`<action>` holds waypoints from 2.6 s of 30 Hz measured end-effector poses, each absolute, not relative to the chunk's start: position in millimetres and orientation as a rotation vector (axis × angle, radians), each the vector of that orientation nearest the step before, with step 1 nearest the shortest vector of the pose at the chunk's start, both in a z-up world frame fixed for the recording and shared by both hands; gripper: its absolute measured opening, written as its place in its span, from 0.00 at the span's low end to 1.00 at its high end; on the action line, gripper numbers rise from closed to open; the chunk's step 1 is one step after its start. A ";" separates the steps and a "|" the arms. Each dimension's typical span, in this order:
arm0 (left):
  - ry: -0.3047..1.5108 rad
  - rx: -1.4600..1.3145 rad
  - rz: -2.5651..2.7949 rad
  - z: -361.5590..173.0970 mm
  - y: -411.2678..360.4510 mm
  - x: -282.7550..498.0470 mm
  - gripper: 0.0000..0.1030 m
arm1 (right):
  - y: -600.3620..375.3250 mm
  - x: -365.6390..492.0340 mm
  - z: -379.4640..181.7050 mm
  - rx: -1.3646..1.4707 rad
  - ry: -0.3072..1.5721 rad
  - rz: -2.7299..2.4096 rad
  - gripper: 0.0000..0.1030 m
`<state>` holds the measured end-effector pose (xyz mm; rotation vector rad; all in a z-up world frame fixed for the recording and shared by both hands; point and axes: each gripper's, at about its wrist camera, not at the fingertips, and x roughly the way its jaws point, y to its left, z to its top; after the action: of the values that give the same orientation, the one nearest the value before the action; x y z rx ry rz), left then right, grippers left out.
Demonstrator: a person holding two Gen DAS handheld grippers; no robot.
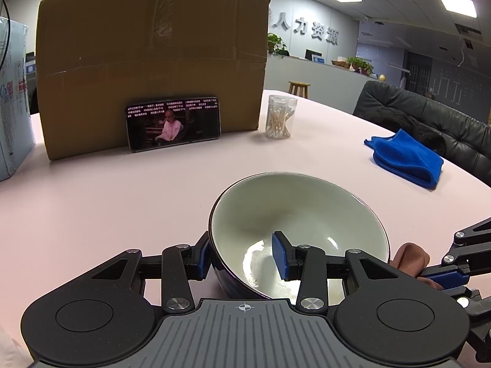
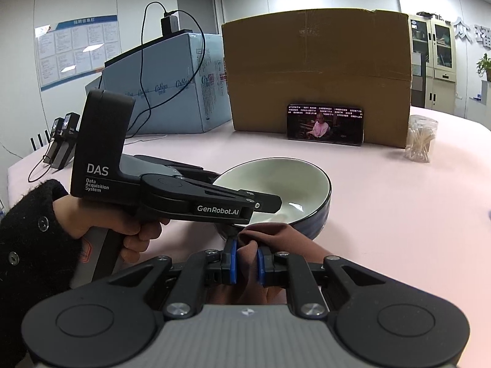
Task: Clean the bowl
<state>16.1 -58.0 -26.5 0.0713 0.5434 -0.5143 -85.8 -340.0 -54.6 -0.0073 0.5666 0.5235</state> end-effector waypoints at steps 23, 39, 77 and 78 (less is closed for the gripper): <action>0.539 0.076 -0.515 -22.9 -65.0 6.1 0.38 | -345.5 -85.3 -55.0 -0.041 0.553 0.492 0.15; 0.540 0.076 -0.516 -22.6 -64.9 7.0 0.38 | -357.3 -81.0 -56.5 0.013 0.555 0.516 0.15; 0.517 -0.013 -0.447 -20.1 -45.2 12.6 0.69 | -401.9 -102.0 -52.5 0.022 0.683 0.770 0.50; 0.514 -0.013 -0.445 -19.8 -45.0 12.2 0.71 | -404.0 -105.3 -50.2 -0.002 0.686 0.763 0.53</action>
<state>12.2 -45.0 -19.8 -0.0133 0.5143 -0.4446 -105.3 -404.0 -50.2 -0.0022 0.6862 0.7626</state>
